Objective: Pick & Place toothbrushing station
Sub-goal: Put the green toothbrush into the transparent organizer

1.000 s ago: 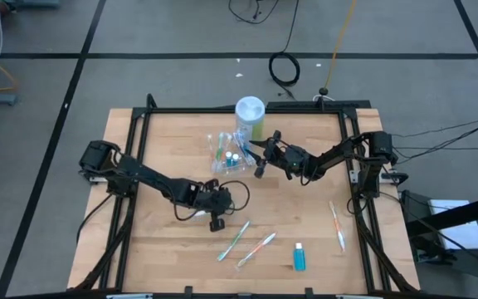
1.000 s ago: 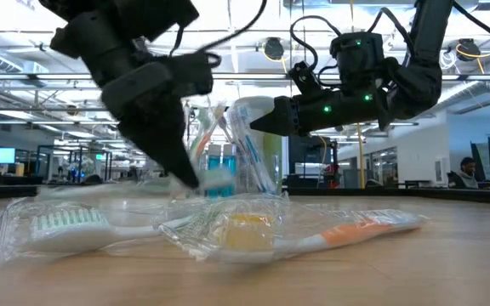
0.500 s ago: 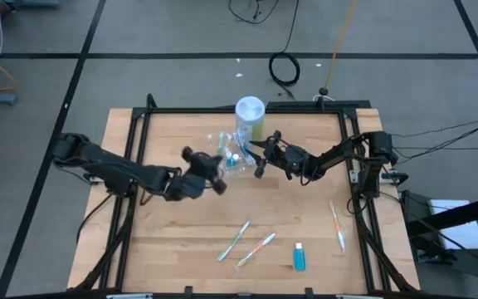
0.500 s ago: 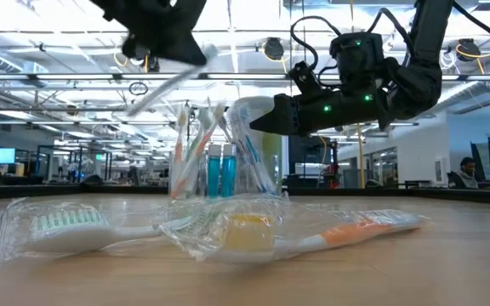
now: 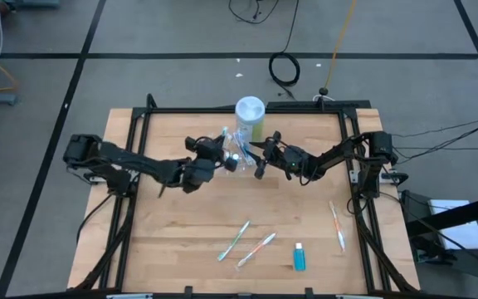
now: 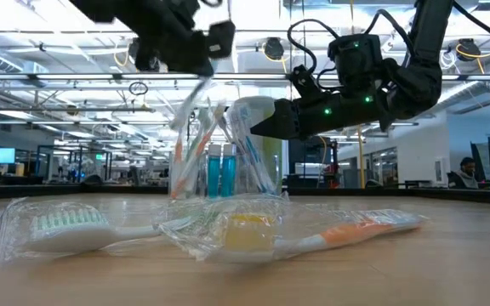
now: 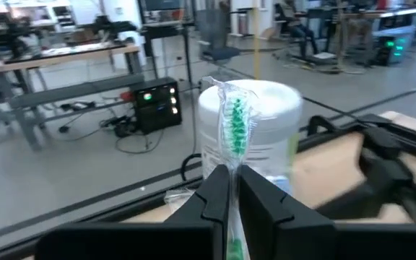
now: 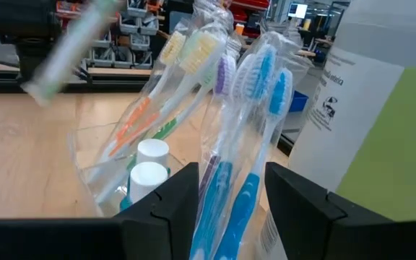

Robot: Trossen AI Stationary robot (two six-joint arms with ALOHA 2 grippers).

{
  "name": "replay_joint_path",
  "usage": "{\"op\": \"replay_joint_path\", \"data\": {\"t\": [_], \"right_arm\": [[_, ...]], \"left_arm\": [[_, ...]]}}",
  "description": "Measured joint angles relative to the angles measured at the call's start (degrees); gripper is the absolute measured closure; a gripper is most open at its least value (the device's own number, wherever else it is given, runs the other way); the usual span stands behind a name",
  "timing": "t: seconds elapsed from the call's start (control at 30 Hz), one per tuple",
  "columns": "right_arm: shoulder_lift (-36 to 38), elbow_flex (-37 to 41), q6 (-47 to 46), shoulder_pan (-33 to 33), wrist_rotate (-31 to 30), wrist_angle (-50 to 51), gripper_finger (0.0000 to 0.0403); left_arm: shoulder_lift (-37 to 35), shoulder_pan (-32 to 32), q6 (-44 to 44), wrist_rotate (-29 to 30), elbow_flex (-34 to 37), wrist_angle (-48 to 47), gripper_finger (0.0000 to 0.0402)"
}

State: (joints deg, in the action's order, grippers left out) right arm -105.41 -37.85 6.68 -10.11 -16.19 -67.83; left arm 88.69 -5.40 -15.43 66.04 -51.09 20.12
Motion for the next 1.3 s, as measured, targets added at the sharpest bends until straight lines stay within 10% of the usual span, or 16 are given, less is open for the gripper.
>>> {"op": "replay_joint_path", "data": {"t": [0.87, 1.3], "right_arm": [[0.2, -0.1, -6.3, 3.6, -0.3, 12.9, 0.0252], [0.1, -0.1, -10.4, 4.2, -0.3, 12.2, 0.0252]], "left_arm": [[13.1, -3.0, -8.7, 15.0, 0.0, -1.8, 0.0397], [13.1, -3.0, -12.1, 10.3, 0.0, -11.6, 0.0389]]}}
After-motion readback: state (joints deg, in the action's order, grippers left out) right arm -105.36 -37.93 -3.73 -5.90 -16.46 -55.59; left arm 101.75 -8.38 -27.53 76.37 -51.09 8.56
